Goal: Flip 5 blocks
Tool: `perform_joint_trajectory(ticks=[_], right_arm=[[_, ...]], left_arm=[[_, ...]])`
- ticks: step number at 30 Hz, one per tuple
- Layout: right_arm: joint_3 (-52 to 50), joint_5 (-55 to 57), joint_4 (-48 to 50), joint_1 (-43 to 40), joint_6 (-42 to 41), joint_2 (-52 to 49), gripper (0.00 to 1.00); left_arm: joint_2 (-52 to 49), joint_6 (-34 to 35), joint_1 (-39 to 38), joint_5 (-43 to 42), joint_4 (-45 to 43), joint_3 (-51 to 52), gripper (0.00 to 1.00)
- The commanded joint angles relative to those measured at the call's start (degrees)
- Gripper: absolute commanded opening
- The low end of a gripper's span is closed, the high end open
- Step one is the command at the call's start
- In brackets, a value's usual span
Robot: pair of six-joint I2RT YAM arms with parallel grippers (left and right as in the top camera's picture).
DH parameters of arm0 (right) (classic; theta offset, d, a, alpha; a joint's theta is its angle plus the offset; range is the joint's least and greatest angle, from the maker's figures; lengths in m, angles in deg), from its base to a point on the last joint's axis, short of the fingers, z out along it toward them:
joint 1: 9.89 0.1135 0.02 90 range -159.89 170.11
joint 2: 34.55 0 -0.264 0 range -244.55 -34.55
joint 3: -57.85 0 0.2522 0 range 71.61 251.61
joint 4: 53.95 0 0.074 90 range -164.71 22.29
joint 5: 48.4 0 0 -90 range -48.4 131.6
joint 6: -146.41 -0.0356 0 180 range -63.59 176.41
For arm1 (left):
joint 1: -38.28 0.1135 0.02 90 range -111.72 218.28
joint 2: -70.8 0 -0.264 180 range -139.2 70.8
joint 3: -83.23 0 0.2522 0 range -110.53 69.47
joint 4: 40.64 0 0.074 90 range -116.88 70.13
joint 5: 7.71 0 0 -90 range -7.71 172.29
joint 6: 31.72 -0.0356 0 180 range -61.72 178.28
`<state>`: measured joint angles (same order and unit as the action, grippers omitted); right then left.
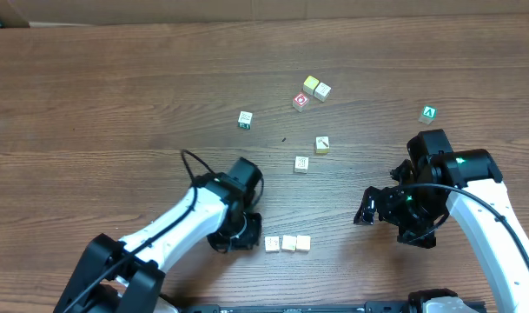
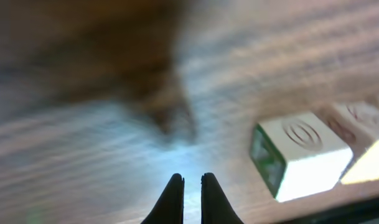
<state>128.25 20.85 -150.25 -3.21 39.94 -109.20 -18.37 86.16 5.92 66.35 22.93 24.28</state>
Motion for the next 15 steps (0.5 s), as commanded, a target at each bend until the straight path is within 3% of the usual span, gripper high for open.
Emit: perform_joint_trajectory(ticks=[1, 15], right_arm=[[1.07, -0.31, 0.11, -0.26, 0.42, 0.0, 1.0], [1.07, -0.31, -0.15, -0.26, 0.39, 0.0, 1.0]], left_arm=[[-0.57, 0.04, -1.81, -1.66, -0.31, 0.9, 0.04], [-8.59, 1.07, -1.9, -6.6, -7.56, 0.9, 0.04]])
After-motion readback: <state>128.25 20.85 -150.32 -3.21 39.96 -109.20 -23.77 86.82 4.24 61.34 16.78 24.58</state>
